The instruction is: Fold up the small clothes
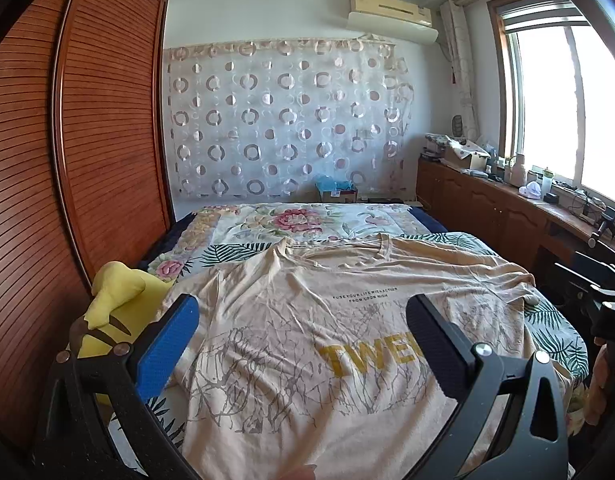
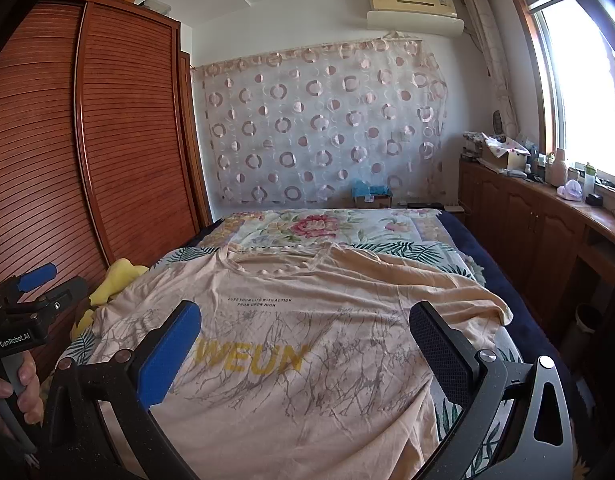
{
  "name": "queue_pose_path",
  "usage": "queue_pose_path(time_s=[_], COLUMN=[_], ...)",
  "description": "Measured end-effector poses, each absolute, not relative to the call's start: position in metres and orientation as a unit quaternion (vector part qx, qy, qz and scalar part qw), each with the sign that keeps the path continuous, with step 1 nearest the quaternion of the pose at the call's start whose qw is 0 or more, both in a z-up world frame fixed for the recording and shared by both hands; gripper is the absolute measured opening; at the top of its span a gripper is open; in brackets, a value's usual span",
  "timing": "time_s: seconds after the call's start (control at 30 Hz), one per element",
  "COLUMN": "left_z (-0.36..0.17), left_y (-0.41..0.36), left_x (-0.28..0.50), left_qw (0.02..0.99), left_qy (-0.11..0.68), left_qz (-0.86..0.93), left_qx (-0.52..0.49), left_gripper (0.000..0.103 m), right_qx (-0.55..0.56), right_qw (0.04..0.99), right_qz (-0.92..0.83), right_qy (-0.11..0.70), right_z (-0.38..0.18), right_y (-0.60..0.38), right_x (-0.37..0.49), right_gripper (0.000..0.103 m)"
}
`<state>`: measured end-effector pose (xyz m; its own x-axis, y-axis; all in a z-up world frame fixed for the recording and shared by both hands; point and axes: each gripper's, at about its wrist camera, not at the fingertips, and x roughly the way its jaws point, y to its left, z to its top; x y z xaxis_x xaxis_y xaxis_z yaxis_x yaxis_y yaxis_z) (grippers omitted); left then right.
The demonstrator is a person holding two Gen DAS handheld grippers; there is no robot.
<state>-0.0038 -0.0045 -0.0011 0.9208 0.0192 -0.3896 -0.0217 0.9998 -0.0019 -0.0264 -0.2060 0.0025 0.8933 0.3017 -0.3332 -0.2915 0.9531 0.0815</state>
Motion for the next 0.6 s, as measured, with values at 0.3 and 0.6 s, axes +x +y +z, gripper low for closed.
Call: queue_pose_path(time_s=[0.3, 0.6], left_z=[0.0007, 0.0013], left_y=[-0.0064, -0.0080], left_x=[-0.0063, -0.0070], left_qw=[0.981, 0.981], left_qy=[0.196, 0.195], left_qz=[0.009, 0.009], left_qx=[-0.001, 0.001], left_gripper=[0.103, 0.103], right_qx=[0.015, 0.013], right_qw=[0.973, 0.972], right_qz=[0.153, 0.155], right_qy=[0.174, 0.175], right_z=[0.0038, 0.0042], right_y=[-0.2069, -0.2069], right_x=[-0.0256, -0.0253], right_gripper=[0.103, 0.103])
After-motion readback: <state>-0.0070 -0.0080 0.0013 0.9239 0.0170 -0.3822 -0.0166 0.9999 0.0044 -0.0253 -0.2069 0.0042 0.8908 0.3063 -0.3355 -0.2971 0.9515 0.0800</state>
